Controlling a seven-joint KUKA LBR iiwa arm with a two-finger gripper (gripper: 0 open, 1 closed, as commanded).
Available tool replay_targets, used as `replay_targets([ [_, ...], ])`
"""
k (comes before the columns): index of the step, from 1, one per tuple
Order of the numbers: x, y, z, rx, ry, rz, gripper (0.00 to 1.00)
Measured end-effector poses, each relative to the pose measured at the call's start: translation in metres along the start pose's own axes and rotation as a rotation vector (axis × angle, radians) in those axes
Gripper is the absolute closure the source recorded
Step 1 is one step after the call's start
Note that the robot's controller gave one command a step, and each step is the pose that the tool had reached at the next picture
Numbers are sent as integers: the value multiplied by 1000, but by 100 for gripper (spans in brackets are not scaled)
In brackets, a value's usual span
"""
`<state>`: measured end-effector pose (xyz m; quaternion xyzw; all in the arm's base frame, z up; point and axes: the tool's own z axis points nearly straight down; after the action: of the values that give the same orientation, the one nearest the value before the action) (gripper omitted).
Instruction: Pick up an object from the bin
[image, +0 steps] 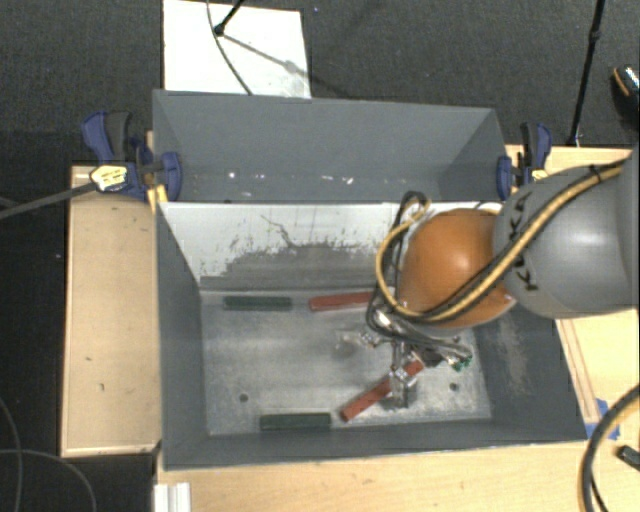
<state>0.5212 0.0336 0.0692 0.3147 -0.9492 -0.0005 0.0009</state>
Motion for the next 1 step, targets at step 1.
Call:
replay_targets([
  [1, -33, 18, -1, 2, -6, -193, 0],
])
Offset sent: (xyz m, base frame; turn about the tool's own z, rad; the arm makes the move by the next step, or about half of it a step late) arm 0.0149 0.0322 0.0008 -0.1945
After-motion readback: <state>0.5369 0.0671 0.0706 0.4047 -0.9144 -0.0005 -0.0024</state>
